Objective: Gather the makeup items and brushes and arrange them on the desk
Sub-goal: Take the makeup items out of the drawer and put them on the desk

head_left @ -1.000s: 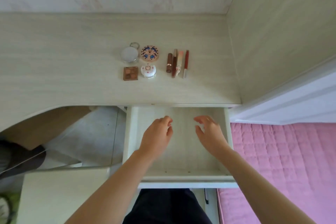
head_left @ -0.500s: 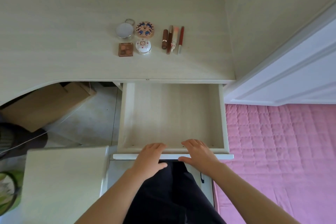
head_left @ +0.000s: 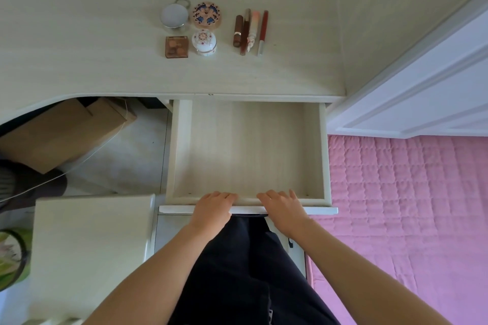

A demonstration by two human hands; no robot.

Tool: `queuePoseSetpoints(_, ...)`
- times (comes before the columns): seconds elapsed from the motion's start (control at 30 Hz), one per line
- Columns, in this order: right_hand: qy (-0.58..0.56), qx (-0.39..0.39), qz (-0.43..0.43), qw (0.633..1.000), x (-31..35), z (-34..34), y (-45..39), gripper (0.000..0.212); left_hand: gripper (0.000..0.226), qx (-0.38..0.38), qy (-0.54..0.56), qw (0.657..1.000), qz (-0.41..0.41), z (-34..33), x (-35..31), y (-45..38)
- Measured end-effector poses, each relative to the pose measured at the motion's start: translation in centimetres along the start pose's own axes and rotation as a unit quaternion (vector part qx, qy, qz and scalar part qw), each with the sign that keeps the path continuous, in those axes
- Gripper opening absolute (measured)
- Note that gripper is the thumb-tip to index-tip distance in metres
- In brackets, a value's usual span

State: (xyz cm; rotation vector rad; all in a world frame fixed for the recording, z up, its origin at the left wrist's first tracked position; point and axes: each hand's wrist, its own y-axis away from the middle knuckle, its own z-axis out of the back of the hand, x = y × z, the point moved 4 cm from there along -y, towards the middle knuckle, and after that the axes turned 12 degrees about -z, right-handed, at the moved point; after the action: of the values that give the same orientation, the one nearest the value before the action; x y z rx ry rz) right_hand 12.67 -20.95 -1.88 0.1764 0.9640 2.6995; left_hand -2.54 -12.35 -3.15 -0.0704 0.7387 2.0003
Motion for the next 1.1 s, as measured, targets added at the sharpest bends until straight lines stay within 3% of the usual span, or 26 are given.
queuePoseSetpoints(0.47,-0.050,-0.008,0.020,0.999,-1.0,0.5,-1.0,0.056,0.050,-0.008,-0.012,1.000,-0.014,0.3,0.4,-0.8)
queuePoseSetpoints(1.1,-0.057,-0.063,0.006,0.996,-3.5,7.2,-8.5,0.059,0.048,-0.054,-0.042,0.997,-0.030,7.0,4.6,-8.0)
